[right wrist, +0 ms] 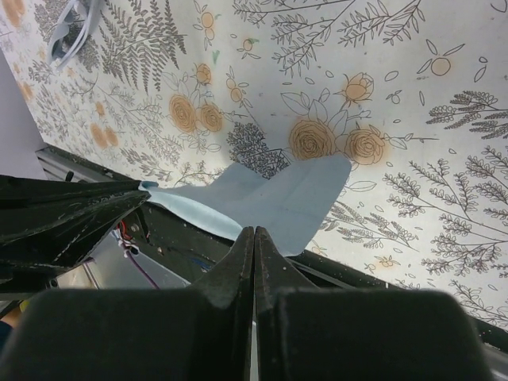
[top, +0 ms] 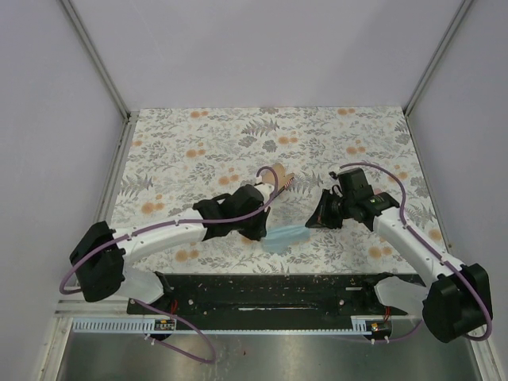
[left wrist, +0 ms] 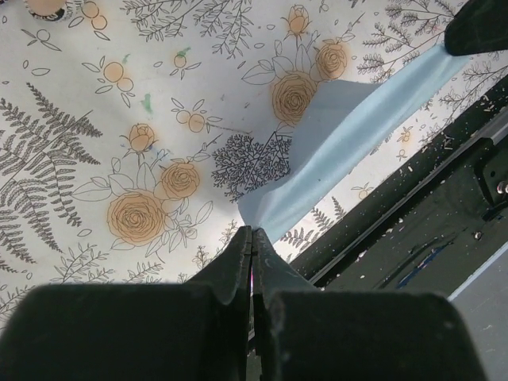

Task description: Organize the sunglasses

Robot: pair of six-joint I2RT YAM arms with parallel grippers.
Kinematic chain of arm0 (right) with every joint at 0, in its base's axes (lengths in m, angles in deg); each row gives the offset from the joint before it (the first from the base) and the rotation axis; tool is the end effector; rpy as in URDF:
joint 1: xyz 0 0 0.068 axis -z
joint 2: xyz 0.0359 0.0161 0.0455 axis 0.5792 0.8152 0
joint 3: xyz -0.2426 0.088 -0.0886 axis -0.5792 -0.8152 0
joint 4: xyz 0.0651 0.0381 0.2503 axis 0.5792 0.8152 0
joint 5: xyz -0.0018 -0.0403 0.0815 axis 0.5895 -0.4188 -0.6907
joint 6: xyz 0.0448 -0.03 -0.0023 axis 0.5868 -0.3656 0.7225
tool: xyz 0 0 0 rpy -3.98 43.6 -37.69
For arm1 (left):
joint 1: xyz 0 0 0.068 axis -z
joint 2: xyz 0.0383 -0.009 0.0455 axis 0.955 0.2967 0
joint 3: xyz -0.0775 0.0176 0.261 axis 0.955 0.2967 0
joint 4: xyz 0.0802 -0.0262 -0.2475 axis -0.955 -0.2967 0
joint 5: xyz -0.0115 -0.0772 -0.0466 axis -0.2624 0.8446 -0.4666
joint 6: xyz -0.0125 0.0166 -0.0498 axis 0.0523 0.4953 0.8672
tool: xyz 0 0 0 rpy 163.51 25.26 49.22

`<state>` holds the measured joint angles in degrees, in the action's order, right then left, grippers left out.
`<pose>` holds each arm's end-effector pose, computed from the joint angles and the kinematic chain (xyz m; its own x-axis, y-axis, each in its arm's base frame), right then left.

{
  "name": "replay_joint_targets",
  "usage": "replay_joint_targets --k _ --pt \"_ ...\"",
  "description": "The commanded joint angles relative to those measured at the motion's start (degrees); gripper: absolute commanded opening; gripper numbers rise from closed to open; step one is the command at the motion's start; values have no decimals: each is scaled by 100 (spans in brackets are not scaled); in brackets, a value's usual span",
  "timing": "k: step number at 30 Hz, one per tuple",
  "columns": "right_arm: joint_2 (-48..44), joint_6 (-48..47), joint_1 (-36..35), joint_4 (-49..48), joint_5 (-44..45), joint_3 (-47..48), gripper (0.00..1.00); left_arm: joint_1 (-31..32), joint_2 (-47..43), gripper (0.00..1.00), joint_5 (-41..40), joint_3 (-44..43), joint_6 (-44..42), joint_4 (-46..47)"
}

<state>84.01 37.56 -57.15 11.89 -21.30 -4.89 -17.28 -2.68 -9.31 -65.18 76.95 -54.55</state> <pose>0.1977 0.0943 0.2386 -0.9385 0.2035 -0.2788 -0.0074 0.7957 0.6056 0.1621 -0.2377 0.2417 -0.7451 0.3251 -0.5823 0.5718 0.7608 -0.3069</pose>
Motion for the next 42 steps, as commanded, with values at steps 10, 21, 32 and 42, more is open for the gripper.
replay_joint_targets --k 10,21,32,42 --pt "1353 -382 -39 -197 630 891 0 -413 826 0 -177 -567 -443 726" --pt "2911 -742 31 -681 876 1859 0 -835 1556 0 -292 -778 -989 1412" --pt "2885 -769 40 -752 473 1640 0 -827 1416 0 50 -428 -1209 1605" --pt "2666 -839 40 -760 270 1218 0 -695 1284 1 270 135 -1139 1974"
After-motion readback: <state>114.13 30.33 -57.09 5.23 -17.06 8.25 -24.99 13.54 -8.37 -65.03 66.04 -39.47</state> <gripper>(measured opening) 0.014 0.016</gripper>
